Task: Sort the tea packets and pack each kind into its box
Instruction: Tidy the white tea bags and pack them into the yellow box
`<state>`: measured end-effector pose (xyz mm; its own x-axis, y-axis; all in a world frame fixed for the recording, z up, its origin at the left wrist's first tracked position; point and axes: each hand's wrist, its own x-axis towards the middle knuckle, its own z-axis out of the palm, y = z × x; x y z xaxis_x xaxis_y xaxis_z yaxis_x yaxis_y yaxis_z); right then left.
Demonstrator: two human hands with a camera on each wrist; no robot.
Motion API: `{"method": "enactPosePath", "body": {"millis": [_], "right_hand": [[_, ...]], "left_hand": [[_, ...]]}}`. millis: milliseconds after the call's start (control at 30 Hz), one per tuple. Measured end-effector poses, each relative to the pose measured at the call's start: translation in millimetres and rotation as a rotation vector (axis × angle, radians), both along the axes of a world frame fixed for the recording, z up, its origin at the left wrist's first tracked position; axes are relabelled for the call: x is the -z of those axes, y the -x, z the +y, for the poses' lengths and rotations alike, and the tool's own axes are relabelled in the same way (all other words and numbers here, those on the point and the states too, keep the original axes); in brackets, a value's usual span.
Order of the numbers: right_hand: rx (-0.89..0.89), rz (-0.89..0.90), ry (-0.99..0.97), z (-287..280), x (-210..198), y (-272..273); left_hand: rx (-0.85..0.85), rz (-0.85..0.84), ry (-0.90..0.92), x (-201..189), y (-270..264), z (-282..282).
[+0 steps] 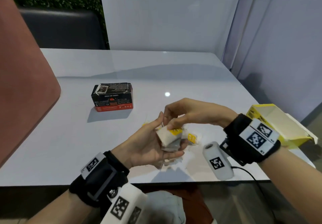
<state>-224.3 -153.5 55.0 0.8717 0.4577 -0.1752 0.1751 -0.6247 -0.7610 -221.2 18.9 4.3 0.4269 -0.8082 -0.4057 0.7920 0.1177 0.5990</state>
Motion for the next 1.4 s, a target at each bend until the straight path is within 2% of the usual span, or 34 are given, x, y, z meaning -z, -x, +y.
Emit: {"method": "enactPosePath", "body": {"millis": [67, 200, 400, 533, 733, 833, 967, 1100, 1167, 1267, 1333, 1400], "right_hand": [[0.056, -0.075, 0.036, 2.8, 1.7, -4.8], [0.215, 0.014, -0.165, -2.8, 8.7, 0.8], [0.274, 0.111, -0.337, -8.6, 26.0, 17.1], [0.328, 0.070, -0.374, -8.3, 28.1, 18.5], [0.368, 0.033, -0.457, -4.0, 20.1, 21.4], [0.284, 0.065, -0.372, 1.6, 19.4, 25.5], [0.266, -0.020, -0.252, 3.9, 25.1, 24.9], [0.180, -0.031, -0.150, 3.1, 19.9, 23.6], [0.185, -0.162, 0.029, 5.6, 20.1, 21.7], [0.343, -0.358, 0.242, 12.2, 25.6, 24.5], [0.478, -0.336, 0.196, 17.2, 29.8, 31.7], [0.534, -0.194, 0.007, 23.0, 35.4, 37.3]], "left_hand": [[-0.074, 0.009, 0.046, 0.5, -1.4, 4.8], [-0.124, -0.034, 0.080, 4.7, -5.0, 18.2], [-0.088, -0.156, 0.042, 15.7, 0.3, 17.8], [-0.027, -0.233, 0.069, 19.6, 6.8, 14.4], [0.001, -0.248, 0.079, 23.2, 6.4, 16.2], [-0.053, -0.253, 0.060, 22.0, 8.4, 15.5], [-0.025, -0.219, 0.079, 18.3, 9.5, 14.6], [-0.038, -0.222, 0.036, 15.7, 8.6, 13.3], [-0.103, -0.269, 0.012, 15.9, 10.0, 11.0], [-0.217, -0.238, 0.017, 18.2, 10.6, 8.6], [-0.270, -0.206, 0.018, 19.0, 9.1, 8.3], [-0.294, -0.205, -0.005, 20.7, 7.6, 7.5]]}}
